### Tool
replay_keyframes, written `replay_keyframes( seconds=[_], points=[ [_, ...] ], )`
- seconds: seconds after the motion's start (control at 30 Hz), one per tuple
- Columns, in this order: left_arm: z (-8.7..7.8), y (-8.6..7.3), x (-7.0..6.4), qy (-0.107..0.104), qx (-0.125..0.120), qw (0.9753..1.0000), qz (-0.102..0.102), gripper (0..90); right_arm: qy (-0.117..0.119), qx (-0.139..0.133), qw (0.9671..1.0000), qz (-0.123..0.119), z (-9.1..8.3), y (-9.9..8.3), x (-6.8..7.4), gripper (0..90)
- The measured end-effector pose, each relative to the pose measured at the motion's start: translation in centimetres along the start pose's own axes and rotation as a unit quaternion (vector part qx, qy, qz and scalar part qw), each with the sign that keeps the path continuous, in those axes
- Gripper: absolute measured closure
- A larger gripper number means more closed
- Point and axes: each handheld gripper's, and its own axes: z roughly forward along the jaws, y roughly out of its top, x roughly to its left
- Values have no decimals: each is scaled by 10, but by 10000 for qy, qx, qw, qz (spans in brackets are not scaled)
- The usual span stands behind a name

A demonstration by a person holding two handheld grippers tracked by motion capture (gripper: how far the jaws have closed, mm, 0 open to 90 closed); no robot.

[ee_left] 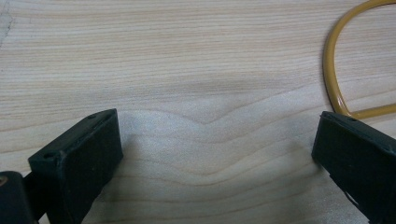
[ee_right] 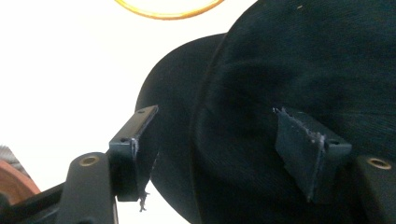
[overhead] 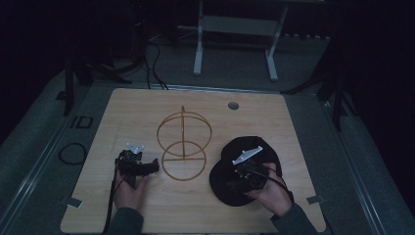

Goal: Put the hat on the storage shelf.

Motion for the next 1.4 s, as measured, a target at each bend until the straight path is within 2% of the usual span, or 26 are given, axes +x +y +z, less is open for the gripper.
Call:
replay_keyframes(
  seconds=[0.13, 0.23, 0.27, 0.33, 0.43, 0.47, 0.53, 0.57, 0.6, 0.63, 0.77, 0.87, 0.93, 0.97, 1.0, 1.17, 1.27, 1.4],
  points=[
    [0, 0, 0, -1, 3, 10000, 3, 12, -33, 122, 9999, -50, 9, 4, 5, 325],
    [0, 0, 0, 0, 3, 10000, 5, 12, -54, 169, 9998, 9, 14, 5, 5, 325],
    [0, 0, 0, 0, 4, 10000, 4, 12, -28, 221, 9996, 147, 19, 6, 3, 323],
    [0, 0, 0, -1, 3, 10000, 5, 12, 12, 268, 9993, 259, 23, 6, 2, 324],
    [0, 0, 0, 1, 4, 10000, 3, 12, 26, 329, 9989, 335, 27, 6, 0, 370],
    [0, 0, 0, 0, 2, 10000, 4, 12, 97, 374, 9983, 428, 30, 6, -3, 396],
    [0, 0, 0, -1, 3, 10000, 5, 12, 94, 388, 9982, 439, 31, 6, -5, 466],
    [0, 0, 0, -1, 3, 10000, 5, 12, 94, 388, 9982, 439, 31, 6, -5, 466],
    [0, 0, 0, 0, 3, 10000, 5, 12, 129, 373, 9977, 558, 31, 6, -8, 511],
    [0, 0, 0, 0, 3, 10000, 5, 12, 129, 373, 9977, 558, 31, 6, -8, 511],
    [0, 0, 0, 0, 2, 10000, 3, 12, 536, 332, 9943, 864, 32, 4, -17, 605],
    [0, 0, 0, 3, 2, 10000, 0, 12, 754, 309, 9919, 976, 33, 2, -22, 675],
    [0, 0, 0, 3, 4, 10000, 5, 12, 832, 295, 9915, 958, 33, 2, -23, 738],
    [0, 0, 0, 3, 4, 10000, 5, 12, 832, 295, 9915, 958, 33, 2, -23, 738],
    [0, 0, 0, 2, 4, 10000, 3, 12, 740, 302, 9928, 892, 31, 4, -20, 771],
    [0, 0, 0, 0, 5, 10000, 6, 12, 616, 442, 9942, 759, 28, 8, -16, 789],
    [0, 0, 0, -1, -3, 10000, 1, 12, 594, 465, 9946, 718, 27, 8, -15, 793],
    [0, 0, -1, -3, -8, 10000, -7, 12, 447, 476, 9960, 618, 22, 9, -14, 799]
  ],
)
